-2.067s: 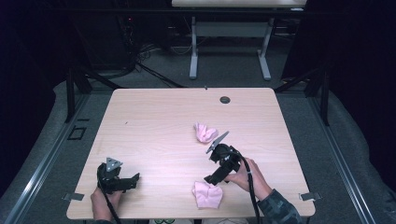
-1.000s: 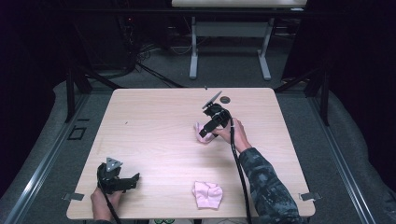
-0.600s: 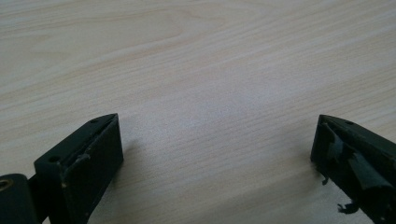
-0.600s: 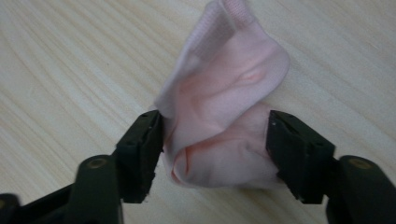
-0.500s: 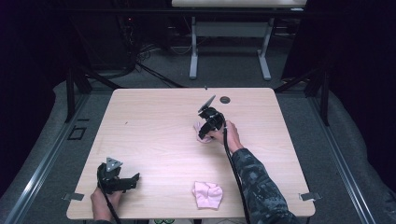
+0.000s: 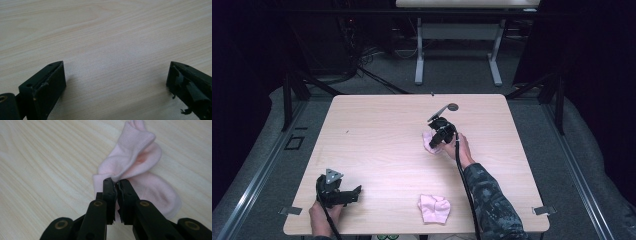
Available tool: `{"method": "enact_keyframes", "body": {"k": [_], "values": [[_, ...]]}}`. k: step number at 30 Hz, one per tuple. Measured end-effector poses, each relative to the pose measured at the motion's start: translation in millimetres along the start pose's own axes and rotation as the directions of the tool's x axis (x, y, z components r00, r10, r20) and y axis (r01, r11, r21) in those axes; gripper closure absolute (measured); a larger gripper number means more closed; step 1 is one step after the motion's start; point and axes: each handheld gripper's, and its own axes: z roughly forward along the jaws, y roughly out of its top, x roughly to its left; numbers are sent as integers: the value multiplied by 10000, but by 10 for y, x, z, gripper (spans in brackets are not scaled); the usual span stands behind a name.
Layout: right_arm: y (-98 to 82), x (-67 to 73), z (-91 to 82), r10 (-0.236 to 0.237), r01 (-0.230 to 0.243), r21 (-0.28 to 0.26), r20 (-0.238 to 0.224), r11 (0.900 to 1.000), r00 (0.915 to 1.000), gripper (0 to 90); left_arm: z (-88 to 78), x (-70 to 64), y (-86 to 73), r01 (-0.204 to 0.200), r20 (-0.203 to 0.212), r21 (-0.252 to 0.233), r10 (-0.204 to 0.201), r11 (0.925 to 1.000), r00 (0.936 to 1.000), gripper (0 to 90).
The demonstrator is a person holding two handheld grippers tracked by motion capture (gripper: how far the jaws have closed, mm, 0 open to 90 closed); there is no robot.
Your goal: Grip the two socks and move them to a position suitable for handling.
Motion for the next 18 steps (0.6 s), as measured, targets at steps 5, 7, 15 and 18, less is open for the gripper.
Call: {"method": "enact_keyframes", "body": {"k": [5, 7, 15, 18], "values": [[-34, 8, -184, -184, 183, -131, -29, 9997, 9998, 853, 0, 0, 0, 1, -5, -5, -1, 10000, 10000, 23], [-58, 41, -285, -303, 302, -297, -44, 9991, 9995, 853, 1, 0, 0, 5, -3, -4, -5, 10000, 10000, 23], [-273, 349, -722, -1068, 1051, -1182, -74, 9874, 9943, 853, 1, 0, 0, 19, -9, -6, -19, 10000, 10000, 23], [-403, 466, -794, -1513, 1490, -1173, -115, 9819, 9884, 853, 1, 0, 0, 17, -13, -10, -17, 10000, 10000, 23]]}}
